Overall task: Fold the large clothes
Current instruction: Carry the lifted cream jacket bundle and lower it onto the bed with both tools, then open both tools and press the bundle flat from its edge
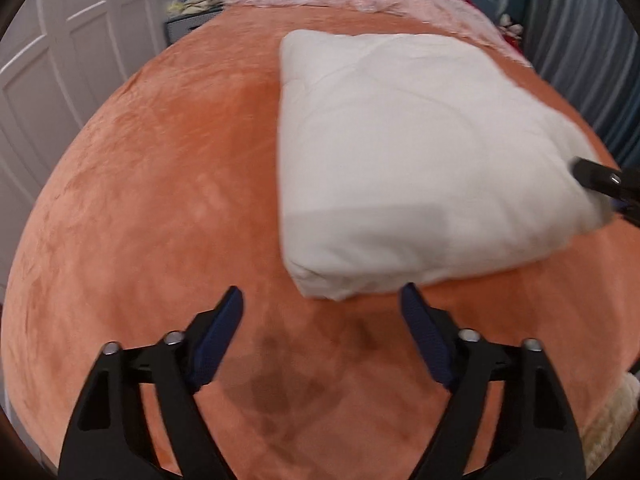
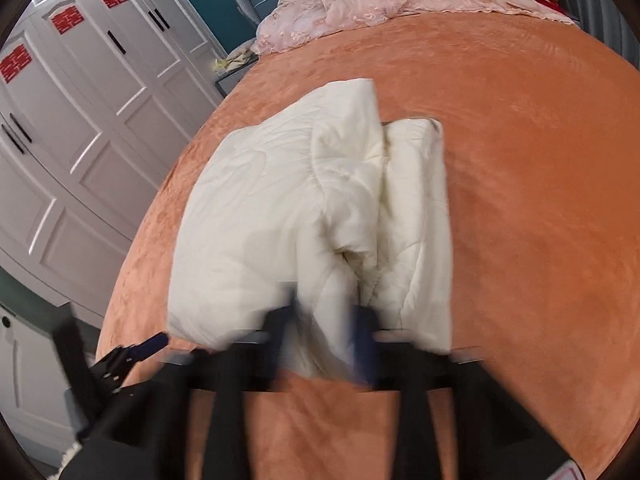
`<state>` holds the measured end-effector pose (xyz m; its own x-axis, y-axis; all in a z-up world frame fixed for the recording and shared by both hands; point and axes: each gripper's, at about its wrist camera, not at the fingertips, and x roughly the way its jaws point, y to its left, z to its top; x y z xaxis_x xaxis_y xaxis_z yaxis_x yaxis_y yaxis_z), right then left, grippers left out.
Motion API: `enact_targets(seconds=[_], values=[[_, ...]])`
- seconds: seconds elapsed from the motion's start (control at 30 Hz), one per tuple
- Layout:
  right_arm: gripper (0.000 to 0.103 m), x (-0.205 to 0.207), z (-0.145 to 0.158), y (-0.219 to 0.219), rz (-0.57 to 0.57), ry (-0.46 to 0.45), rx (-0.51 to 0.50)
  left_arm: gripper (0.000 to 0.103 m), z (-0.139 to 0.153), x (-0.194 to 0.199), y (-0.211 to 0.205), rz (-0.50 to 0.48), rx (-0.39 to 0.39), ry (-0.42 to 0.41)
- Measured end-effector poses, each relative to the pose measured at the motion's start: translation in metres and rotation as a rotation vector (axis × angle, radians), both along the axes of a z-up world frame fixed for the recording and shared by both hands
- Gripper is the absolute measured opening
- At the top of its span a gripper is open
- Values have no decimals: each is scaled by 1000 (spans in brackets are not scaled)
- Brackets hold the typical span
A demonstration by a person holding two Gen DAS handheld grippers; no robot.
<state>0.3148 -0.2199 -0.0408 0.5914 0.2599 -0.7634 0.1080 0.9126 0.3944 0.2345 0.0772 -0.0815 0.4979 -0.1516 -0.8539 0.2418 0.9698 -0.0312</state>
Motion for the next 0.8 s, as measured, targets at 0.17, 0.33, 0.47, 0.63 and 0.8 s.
enact_targets(seconds=[0.17,0.33,0.47,0.63,0.8], values=[[6,5,12,1,-30,-18,-140,67,3,21,3,35,-17,-15],[6,11,-43,-1,-52,109,-199,66,-13,28,-6,45,17,14],[7,13,-65,4,-57,120,-238,67,-22,28,-9,56,34,11],[9,18,-62,13,-41,120,-298,67,-23,30,-14,71,58,16],[13,-2,-28,10,-26,86,-277,64,0,20,-14,72,73,23]])
